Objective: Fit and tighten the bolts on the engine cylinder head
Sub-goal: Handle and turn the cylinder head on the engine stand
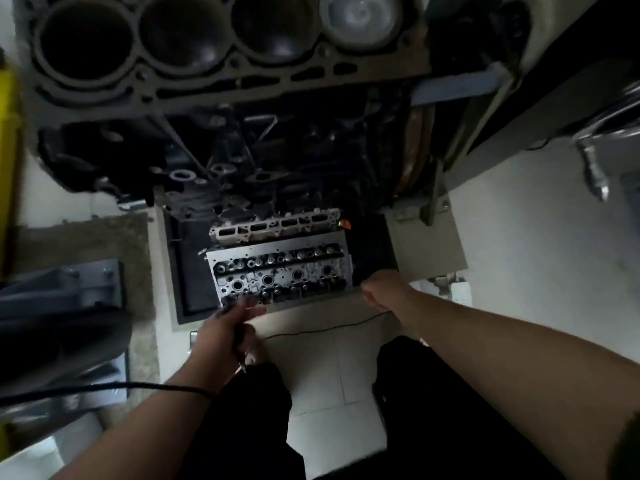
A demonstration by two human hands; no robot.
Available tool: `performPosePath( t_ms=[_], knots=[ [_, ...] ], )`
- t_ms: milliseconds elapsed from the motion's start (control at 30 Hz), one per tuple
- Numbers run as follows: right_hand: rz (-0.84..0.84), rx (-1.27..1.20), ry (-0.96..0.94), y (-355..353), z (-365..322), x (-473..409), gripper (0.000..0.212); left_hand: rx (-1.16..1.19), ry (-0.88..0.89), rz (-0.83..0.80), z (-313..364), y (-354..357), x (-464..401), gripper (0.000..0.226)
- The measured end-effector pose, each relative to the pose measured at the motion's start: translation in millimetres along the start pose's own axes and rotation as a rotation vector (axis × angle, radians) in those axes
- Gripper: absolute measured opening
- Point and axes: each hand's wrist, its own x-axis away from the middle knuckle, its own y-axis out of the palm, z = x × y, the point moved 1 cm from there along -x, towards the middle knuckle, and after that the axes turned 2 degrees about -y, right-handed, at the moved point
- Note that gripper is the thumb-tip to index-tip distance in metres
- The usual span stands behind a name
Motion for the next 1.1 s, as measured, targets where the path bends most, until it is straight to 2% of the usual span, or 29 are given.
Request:
performPosePath(
  t_ms=[133, 233, 300, 400, 467, 633, 733, 833, 933, 1100],
  knots=[
    [0.178, 0.075, -0.023, 10, -10, -79, 0.035, 0.006, 0.083, 0.028, 7, -43, -67, 0.048],
    [0.249, -0.011, 0.004, 16, -17, -125, 0.027, 0.087, 0.115, 0.087, 10, -73, -116, 0.033],
    [0.316, -0.134, -0.034, 20, -17, -149, 0.026, 0.055, 0.142, 0.211, 11, -92, -149, 0.037],
    [0.346, -0.234, -0.054, 29, -11, -181, 0.044, -0.007, 0.165, 0.369, 10, -113, -191, 0.042],
    [0.335, -0.195, -0.053, 35, -11, -199, 0.059, -0.018, 0.183, 0.391, 11, -121, -213, 0.040],
    [0.421, -0.013, -0.066, 35, -10, -222, 0.073, -0.129, 0.236, 0.487, 24, -123, -242, 0.035],
    [0.401, -0.007, -0.062, 34, 0, -223, 0.082, -0.130, 0.213, 0.409, 17, -119, -249, 0.037],
    [0.391, 0.021, -0.084, 33, 3, -219, 0.087, -0.100, 0.113, 0.311, 8, -118, -254, 0.042],
    [0.297, 0.019, -0.140, 30, 5, -215, 0.098, -0.056, 0.093, 0.244, 14, -113, -255, 0.045],
    [0.189, 0.383, -0.274, 34, 15, -206, 0.082, -0.012, 0.225, 0.262, 24, -102, -251, 0.035]
  ],
)
